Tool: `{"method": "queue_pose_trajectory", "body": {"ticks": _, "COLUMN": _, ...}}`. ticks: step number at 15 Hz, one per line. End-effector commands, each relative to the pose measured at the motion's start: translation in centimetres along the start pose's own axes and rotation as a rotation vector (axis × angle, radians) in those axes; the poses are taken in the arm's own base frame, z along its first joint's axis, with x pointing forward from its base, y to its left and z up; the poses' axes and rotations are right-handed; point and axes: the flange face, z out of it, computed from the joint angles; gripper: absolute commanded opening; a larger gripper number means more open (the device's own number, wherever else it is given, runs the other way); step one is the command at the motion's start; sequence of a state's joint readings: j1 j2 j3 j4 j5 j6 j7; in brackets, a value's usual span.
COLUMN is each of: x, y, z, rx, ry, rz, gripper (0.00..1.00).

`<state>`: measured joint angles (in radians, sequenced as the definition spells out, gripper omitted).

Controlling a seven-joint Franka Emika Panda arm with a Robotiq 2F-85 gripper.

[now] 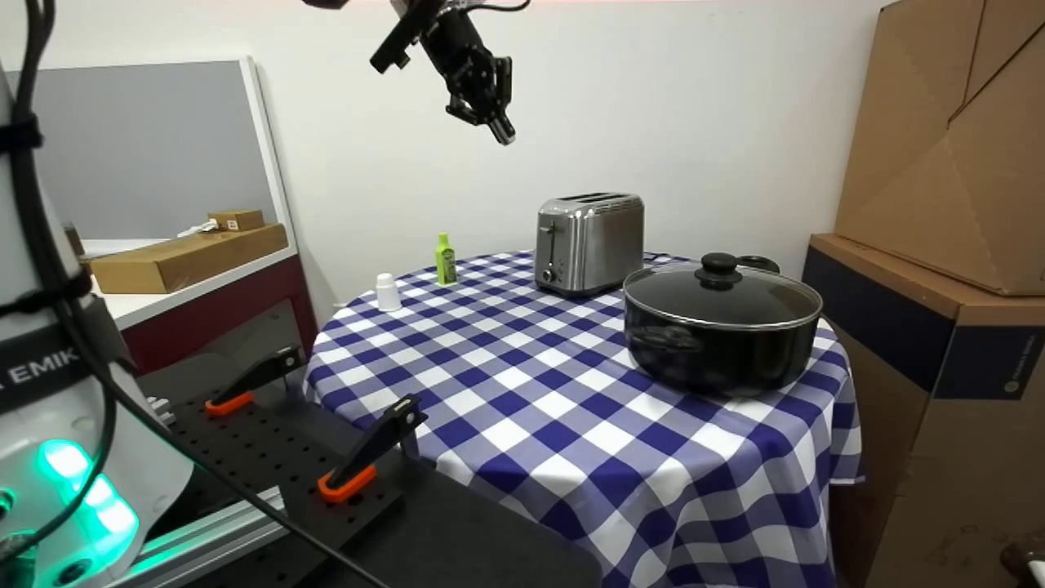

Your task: Push the lever on the toaster down

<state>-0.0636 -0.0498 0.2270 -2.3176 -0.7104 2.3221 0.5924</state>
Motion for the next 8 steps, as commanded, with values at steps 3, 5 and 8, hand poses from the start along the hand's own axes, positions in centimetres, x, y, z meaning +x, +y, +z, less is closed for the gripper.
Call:
{"method": "queue_pose_trajectory", "body": {"ticks": 3, "x": 7.0, "y": -3.7, "z": 6.9, "rx": -0.017, "ry": 0.052, "rz": 0.043, "gripper": 0.0}}
{"method": "queue_pose_trajectory", "body": {"ticks": 5, "x": 8.9, "y": -4.7, "z": 8.6, "rx": 0.019, "ry": 0.055, "rz": 0.05, "gripper": 0.0}}
{"method": "queue_pose_trajectory", "body": {"ticks": 8, "x": 11.6, "y": -5.9, "z": 10.4, "rx": 0.077, "ry": 0.074, "rz": 0.058, "gripper": 0.0}}
